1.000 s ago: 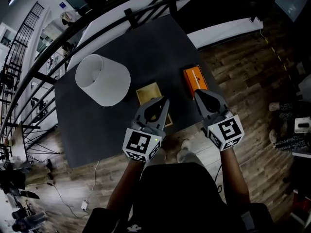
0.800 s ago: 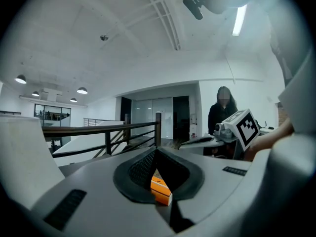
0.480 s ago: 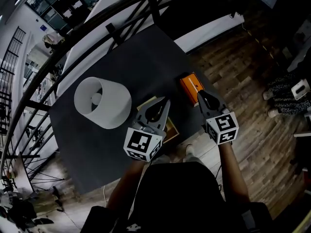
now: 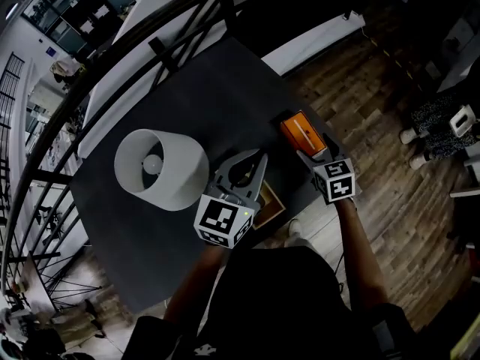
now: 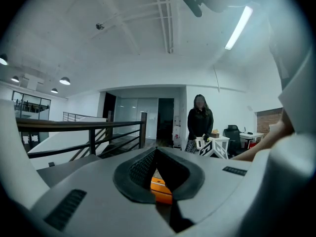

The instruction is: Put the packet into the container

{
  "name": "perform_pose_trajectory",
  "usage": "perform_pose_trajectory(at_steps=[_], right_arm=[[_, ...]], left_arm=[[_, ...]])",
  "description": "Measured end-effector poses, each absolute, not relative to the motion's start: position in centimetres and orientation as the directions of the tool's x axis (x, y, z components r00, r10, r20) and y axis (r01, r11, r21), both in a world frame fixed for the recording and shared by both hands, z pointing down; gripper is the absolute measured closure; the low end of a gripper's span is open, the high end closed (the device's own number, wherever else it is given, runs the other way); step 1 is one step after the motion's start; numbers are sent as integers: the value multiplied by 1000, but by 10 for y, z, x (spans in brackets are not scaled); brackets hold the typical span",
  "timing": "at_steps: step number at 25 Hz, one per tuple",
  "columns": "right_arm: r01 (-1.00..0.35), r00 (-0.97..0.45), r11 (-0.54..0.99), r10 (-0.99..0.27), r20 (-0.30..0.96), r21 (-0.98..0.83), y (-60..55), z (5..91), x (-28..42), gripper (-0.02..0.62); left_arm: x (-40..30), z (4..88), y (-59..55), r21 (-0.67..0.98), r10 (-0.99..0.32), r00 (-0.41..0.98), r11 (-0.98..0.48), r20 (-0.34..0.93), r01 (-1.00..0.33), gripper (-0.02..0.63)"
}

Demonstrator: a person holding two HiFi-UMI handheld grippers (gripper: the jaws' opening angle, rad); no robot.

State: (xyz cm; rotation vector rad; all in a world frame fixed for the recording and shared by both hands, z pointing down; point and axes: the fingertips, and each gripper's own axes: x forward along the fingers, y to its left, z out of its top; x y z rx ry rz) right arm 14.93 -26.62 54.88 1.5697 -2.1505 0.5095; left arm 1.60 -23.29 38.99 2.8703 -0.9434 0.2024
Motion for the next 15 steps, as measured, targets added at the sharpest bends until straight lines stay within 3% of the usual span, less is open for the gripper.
perform_pose_trajectory(at_steps=[6, 15], right_arm=[[-955, -253, 294, -709, 658, -51, -282, 608, 158, 150], [-957, -227, 285, -630, 742, -50, -298, 653, 169, 123]], left_arm=[[9, 396, -236, 74, -595, 783, -785, 182, -615, 600], [4, 397, -243, 73, -620, 760, -764, 194, -641, 600]])
